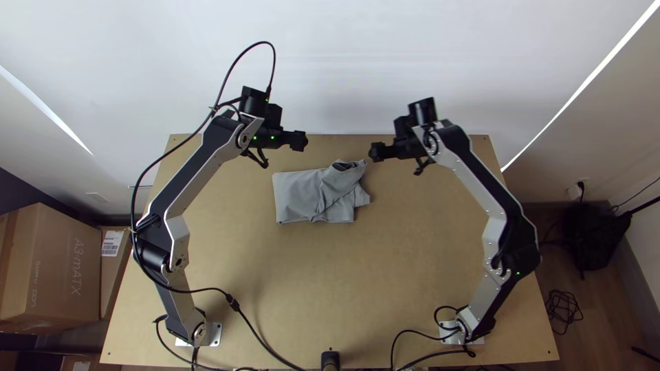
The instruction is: Fold the t-shirt
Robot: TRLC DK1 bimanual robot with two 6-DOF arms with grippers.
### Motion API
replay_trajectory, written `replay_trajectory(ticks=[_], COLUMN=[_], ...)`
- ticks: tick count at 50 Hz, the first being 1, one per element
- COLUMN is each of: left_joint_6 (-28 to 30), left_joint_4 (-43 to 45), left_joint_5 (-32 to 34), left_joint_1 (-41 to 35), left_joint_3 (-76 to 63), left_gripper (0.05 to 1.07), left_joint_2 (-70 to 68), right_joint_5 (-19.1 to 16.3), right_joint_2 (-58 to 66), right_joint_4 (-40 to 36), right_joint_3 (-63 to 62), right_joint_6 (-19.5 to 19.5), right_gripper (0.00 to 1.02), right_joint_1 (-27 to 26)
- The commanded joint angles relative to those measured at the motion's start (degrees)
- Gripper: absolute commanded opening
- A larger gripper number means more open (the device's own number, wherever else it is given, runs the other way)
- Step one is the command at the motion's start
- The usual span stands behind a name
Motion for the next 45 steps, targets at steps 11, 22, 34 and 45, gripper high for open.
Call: replay_trajectory(ticks=[11,22,34,45], left_joint_6=[1.21,2.79,2.61,1.56], left_joint_4=[1.56,3.14,4.37,6.48], left_joint_5=[-1.93,-1.93,-1.85,-1.76], left_joint_1=[6.8,11.11,13.04,12.16], left_joint_3=[-8.17,-14.85,-16.52,-16.61], left_gripper=[1.03,1.03,1.03,1.03], left_joint_2=[-7.22,-12.14,-12.58,-11.96], right_joint_5=[12.73,15.45,17.74,19.85], right_joint_2=[14.1,19.55,10.58,-0.14], right_joint_4=[3.06,1.65,-4.33,-4.33], right_joint_3=[12.33,17.26,2.67,-15.79], right_joint_6=[-2.08,-2.08,-1.99,-1.99], right_gripper=[0.99,0.99,0.99,0.99], right_joint_1=[12.63,15.61,11.57,6.83])
